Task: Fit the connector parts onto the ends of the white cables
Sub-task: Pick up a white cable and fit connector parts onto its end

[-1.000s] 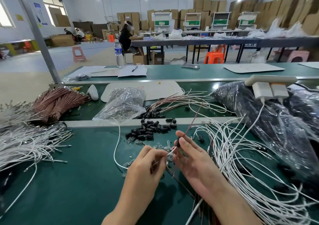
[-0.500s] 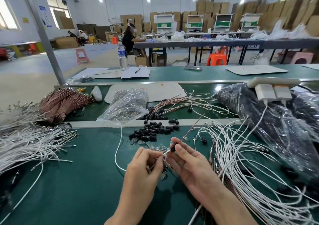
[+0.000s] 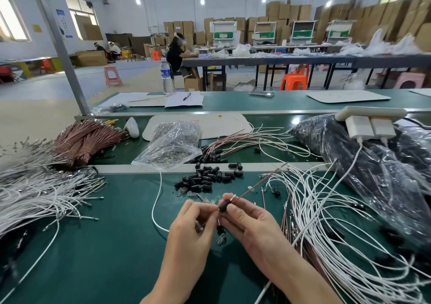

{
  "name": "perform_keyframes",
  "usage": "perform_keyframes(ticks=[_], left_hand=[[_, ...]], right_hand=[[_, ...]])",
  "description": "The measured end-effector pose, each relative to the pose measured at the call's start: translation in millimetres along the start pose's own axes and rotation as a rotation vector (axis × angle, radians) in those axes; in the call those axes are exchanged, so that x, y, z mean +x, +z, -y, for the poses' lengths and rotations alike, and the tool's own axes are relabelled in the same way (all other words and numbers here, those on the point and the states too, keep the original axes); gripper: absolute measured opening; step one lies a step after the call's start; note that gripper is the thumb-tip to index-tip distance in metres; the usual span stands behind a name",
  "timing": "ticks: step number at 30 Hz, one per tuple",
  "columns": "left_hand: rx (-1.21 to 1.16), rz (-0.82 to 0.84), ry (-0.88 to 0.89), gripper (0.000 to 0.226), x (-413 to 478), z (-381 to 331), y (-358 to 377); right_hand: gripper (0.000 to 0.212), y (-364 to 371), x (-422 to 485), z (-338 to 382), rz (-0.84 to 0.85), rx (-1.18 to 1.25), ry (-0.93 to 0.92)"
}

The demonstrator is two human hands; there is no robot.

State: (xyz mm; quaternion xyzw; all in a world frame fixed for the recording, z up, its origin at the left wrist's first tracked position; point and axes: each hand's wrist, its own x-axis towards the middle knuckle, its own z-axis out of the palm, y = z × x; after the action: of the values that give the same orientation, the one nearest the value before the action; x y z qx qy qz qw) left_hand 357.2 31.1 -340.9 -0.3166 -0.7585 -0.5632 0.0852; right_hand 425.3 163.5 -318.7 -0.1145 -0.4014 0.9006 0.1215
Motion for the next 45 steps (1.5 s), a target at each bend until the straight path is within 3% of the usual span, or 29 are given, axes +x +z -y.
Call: perform_keyframes(ticks=[6, 11, 16, 22, 28, 34, 40, 45], left_hand=[[0.029, 0.035, 0.034, 0.024, -1, 3, -3], [0.127, 0.031, 0.094, 0.002, 0, 10, -7], [0.107, 0.026, 0.119, 0.008, -1, 4, -5], [0.309, -0.003, 0.144, 0.011, -1, 2, -12], [0.300, -0.021, 0.168, 0.007, -2, -4, -11], [0.328, 0.002, 0.181, 0.016, -2, -1, -18], [0.340, 0.013, 0.188, 0.015, -3, -4, -14], [0.314, 0.004, 0.172, 0.010, -1, -2, -21]], right_hand=[[0.021, -2, 1, 5, -0.057, 0.017, -0.060], [0.021, -6, 0, 11, -0.080, 0.045, -0.074], [0.021, 5, -3, 0, -0.019, -0.073, -0.052], [0.022, -10, -2, 23, -0.114, 0.081, -0.152], [0.022, 6, -8, 5, -0.026, -0.071, -0.102], [0.022, -9, -8, 27, -0.139, 0.085, -0.214], [0.023, 4, -8, 9, -0.055, -0.070, -0.175], [0.023, -11, -8, 30, -0.139, 0.101, -0.247]])
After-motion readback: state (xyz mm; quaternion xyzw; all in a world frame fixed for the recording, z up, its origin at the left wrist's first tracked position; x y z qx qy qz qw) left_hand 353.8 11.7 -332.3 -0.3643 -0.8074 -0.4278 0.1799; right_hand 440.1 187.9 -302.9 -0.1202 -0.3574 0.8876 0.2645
